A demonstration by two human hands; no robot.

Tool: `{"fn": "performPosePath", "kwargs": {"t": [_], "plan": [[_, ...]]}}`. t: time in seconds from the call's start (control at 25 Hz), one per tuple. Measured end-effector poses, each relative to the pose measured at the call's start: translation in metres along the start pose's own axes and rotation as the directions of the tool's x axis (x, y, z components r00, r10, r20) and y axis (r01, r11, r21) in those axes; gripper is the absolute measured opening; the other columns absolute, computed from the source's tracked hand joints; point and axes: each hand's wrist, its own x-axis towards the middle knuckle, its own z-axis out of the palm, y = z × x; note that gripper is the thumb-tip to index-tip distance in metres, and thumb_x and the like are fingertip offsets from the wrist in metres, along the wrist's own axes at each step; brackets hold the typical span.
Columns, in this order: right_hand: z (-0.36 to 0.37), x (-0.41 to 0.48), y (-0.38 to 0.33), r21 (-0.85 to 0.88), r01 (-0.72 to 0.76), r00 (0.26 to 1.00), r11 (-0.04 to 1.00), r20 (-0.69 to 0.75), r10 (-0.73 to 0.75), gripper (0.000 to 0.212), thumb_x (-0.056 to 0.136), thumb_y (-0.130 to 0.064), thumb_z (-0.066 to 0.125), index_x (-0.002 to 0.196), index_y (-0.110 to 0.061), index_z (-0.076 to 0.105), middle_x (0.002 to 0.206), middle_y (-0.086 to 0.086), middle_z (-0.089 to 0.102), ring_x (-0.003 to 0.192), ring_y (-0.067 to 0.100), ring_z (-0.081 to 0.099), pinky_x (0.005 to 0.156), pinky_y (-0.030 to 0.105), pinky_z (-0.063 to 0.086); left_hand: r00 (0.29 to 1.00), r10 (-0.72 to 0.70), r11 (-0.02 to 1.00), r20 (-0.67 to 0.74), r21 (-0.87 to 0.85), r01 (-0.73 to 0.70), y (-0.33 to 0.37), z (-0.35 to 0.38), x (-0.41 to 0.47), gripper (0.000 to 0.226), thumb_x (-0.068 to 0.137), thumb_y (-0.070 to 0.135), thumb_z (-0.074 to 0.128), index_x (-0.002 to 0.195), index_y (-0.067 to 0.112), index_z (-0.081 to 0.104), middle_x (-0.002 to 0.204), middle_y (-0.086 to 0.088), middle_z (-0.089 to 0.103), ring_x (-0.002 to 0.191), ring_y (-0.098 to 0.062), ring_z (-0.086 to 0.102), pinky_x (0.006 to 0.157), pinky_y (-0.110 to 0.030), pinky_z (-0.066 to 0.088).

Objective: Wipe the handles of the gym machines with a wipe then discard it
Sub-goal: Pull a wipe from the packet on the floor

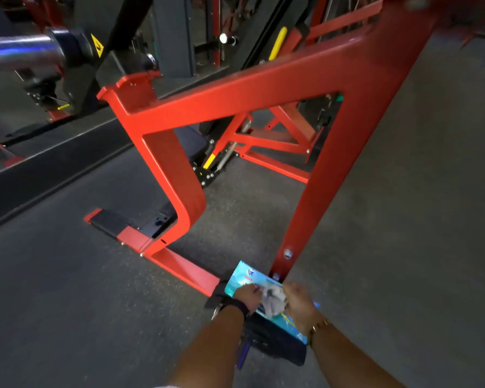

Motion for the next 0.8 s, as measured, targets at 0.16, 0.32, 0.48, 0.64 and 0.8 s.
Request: {"fn": "performPosePath", "kwargs": {"t": [0.16,0.32,0.48,0.64,0.8], "plan": [[-0.005,-0.002,0.002,0.047,-0.021,1.0,0.999,-0.013,0.022,0.023,0.097,-0.007,0.039,0.076,-0.009,0.049,0.06,0.005,0.053,0.051,0.013,0.051,0.05,0.021,0.04,1.0,0.008,1.0,0.012,0.021,-0.008,0.003,-0.002,-0.007,0.04,0.103,0.026,0.034,0.131,0.005,0.054,0.141,-0.015,0.049,0.129,-0.026,0.045,0.105,-0.027,0.03],[-0.006,-0.009,-0.001,0.039,-0.029,0.999,0.999,-0.023,0.03,0.023,0.096,-0.006,0.038,0.076,-0.012,0.047,0.07,0.01,0.049,0.058,0.015,0.049,0.054,0.023,0.039,1.0,0.028,0.998,0.013,0.048,-0.028,0.005,-0.003,-0.009,0.041,0.103,0.027,0.034,0.133,0.006,0.053,0.142,-0.015,0.048,0.13,-0.027,0.044,0.103,-0.026,0.03],[-0.008,-0.016,-0.002,0.071,-0.034,0.999,0.997,-0.024,0.036,0.019,0.095,-0.006,0.038,0.079,-0.012,0.045,0.076,0.013,0.05,0.066,0.019,0.052,0.06,0.028,0.043,1.0,0.026,0.998,0.018,0.05,-0.026,0.007,-0.004,-0.015,0.042,0.104,0.029,0.032,0.134,0.007,0.052,0.143,-0.015,0.046,0.131,-0.027,0.043,0.102,-0.026,0.03],[-0.01,-0.02,-0.004,0.105,-0.046,0.998,0.993,-0.027,0.049,0.016,0.095,-0.007,0.04,0.081,-0.01,0.048,0.088,0.016,0.059,0.079,0.025,0.059,0.069,0.036,0.051,1.0,0.021,0.999,0.02,0.038,-0.022,0.013,-0.006,-0.02,0.043,0.105,0.027,0.028,0.136,0.006,0.049,0.145,-0.016,0.044,0.132,-0.027,0.042,0.105,-0.027,0.029],[-0.012,-0.021,-0.002,0.077,-0.046,0.997,0.996,-0.051,0.05,0.013,0.094,-0.008,0.041,0.083,-0.009,0.048,0.092,0.017,0.056,0.087,0.028,0.057,0.07,0.038,0.05,1.0,-0.002,1.0,0.016,0.013,0.002,0.015,-0.006,-0.025,0.042,0.105,0.024,0.029,0.136,0.006,0.049,0.144,-0.016,0.045,0.131,-0.028,0.043,0.104,-0.029,0.03]]}}
